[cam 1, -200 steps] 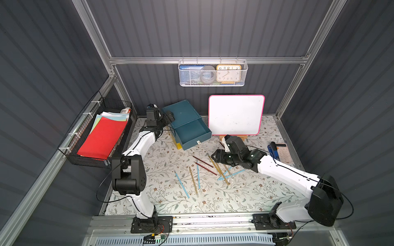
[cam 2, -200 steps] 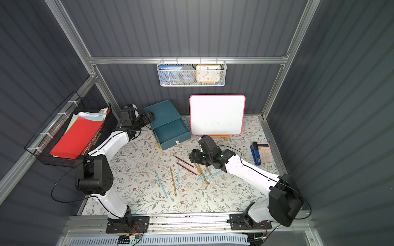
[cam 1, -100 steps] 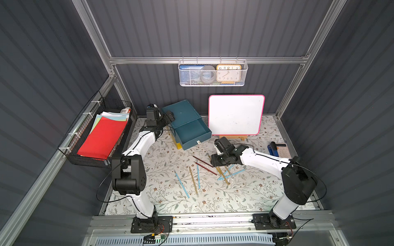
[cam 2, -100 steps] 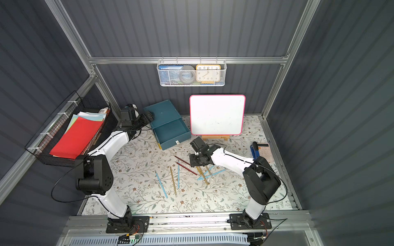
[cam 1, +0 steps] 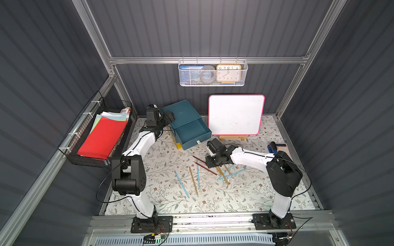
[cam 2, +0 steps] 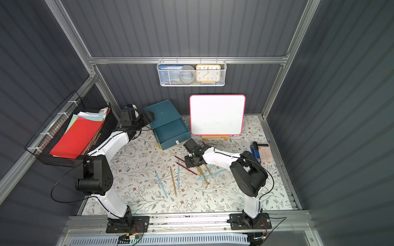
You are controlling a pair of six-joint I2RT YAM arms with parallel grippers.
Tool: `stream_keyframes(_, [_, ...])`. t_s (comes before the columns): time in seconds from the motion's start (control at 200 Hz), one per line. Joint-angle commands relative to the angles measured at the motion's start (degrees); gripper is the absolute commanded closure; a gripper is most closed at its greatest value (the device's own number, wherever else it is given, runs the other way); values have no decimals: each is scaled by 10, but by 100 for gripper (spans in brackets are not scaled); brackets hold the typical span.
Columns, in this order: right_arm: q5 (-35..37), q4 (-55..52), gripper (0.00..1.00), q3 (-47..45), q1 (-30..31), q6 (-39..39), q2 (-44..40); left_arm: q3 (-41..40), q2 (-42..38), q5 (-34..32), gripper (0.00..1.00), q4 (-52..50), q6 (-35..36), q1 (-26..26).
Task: Please place the pencils in the drawer according to their color
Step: Pick up the pencil from the center of the board.
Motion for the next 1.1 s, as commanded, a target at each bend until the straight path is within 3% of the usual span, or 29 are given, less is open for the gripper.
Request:
stream_keyframes(0.0, [9,0,52,17,2,-11,13,-8,-16,8,0,9,-5,1])
stream_keyframes(1.091, [13,1,62,15,2,-23,71,-12,-14,22,0,18,-10,1])
